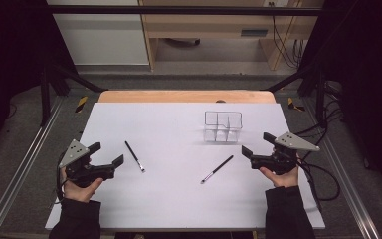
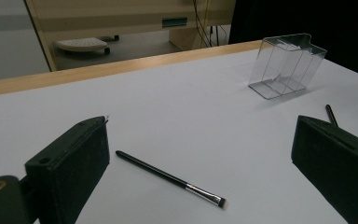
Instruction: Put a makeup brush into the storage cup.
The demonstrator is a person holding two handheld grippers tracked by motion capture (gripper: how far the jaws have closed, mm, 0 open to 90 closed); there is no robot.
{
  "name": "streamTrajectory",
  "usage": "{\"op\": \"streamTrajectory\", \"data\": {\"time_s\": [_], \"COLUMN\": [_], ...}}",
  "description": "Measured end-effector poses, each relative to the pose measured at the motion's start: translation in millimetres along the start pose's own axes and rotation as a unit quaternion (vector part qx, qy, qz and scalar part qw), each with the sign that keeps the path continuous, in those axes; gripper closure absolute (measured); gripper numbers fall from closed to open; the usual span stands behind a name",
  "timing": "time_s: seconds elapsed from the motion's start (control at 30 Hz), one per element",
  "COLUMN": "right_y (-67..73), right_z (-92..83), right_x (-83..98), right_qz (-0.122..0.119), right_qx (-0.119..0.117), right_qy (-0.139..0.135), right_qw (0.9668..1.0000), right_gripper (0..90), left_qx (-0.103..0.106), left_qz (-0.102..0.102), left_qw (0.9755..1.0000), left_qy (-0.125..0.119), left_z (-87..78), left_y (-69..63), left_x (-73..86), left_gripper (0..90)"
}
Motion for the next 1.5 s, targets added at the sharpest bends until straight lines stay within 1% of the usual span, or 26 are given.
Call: {"op": "streamTrajectory", "data": {"time_s": [0.2,0.3,0.33,0.37,0.4,0.5,0.67,0.87,0.9,0.97,1.0,1.07,1.13,1.2,1.27,1.3,1.37,1.43,1.47,1.5], "right_y": [2.7,3.2,3.1,3.1,2.7,3.3,6.5,11.9,14.3,15.6,17.9,19.3,22.6,23.2,24.9,24.9,27.3,28.3,30.2,30.2], "right_z": [4.0,4.7,5.3,5.3,6.5,7.2,8.1,10.7,13.8,15.3,17.8,18.8,21.5,22.3,26.3,26.3,30.3,31.8,34.9,34.9], "right_x": [3.2,3.5,4.2,4.2,5.2,5.6,4.8,4.8,6.1,6.8,8.1,8.6,9.8,10.3,13.8,13.8,17.2,18.5,21.3,21.3], "right_qz": [-0.005,-0.003,-0.007,-0.007,-0.009,-0.010,-0.018,-0.025,-0.031,-0.033,-0.038,-0.038,-0.045,-0.044,-0.048,-0.048,-0.050,-0.051,-0.054,-0.054], "right_qx": [-0.004,-0.004,-0.004,-0.004,-0.002,-0.004,-0.007,-0.014,-0.016,-0.017,-0.020,-0.021,-0.024,-0.025,-0.027,-0.027,-0.034,-0.036,-0.038,-0.038], "right_qy": [0.012,0.013,0.017,0.017,0.024,0.027,0.032,0.041,0.049,0.052,0.060,0.063,0.070,0.071,0.082,0.082,0.091,0.094,0.103,0.103], "right_qw": [0.9999,0.9999,0.9998,0.9998,0.9997,0.9996,0.9993,0.9987,0.9982,0.9979,0.9973,0.9970,0.9962,0.9962,0.9951,0.9951,0.9940,0.9936,0.9925,0.9925], "right_gripper": [6.1,6.0,5.8,5.8,5.4,5.3,5.2,5.3,5.4,5.3,5.3,5.3,5.2,5.1,5.2,5.2,5.4,5.5,5.5,5.5], "left_qx": [-0.001,-0.003,-0.002,-0.003,-0.005,-0.005,-0.008,-0.008,-0.009,-0.008,-0.009,-0.008,-0.007,-0.008,-0.007,-0.008,-0.008,-0.007,-0.007,-0.007], "left_qz": [-0.005,-0.006,-0.007,-0.006,-0.005,-0.005,0.000,0.000,0.000,-0.001,-0.001,-0.002,-0.001,0.001,0.002,0.003,0.004,0.003,0.005,0.005], "left_qw": [1.0000,1.0000,1.0000,1.0000,1.0000,1.0000,0.9999,0.9999,0.9999,0.9999,0.9998,0.9999,0.9998,0.9998,0.9998,0.9998,0.9997,0.9997,0.9996,0.9996], "left_qy": [-0.001,-0.001,-0.001,0.000,0.002,0.005,0.012,0.013,0.015,0.015,0.015,0.015,0.016,0.017,0.019,0.021,0.024,0.025,0.026,0.026], "left_z": [-0.8,-0.8,-0.7,-0.7,-0.5,0.5,2.6,3.1,3.4,3.6,3.7,3.7,4.1,4.9,5.8,6.2,7.0,7.7,8.0,8.0], "left_y": [3.2,4.4,4.8,5.1,5.7,5.5,5.0,5.1,5.2,5.1,5.2,5.2,4.7,3.8,3.2,3.0,2.7,2.2,1.7,1.7], "left_x": [1.6,2.2,2.5,2.9,3.6,5.0,7.0,7.3,7.6,7.9,7.9,8.0,8.4,8.8,9.4,9.8,10.4,10.7,10.9,10.9], "left_gripper": [3.1,3.1,3.2,3.2,3.2,3.2,3.2,3.3,3.3,3.3,3.3,3.4,3.6,3.6,3.6,3.6,3.6,3.6,3.6,3.6]}}
Point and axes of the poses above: each handheld gripper's, and its own axes: z roughly forward along the jaws, x roughly out of its underside, y roughly to its left, the point moved 6 cm from there along z, roughly forward along the jaws, and after that the axes turned 2 degrees about y, right-handed, at the moved point
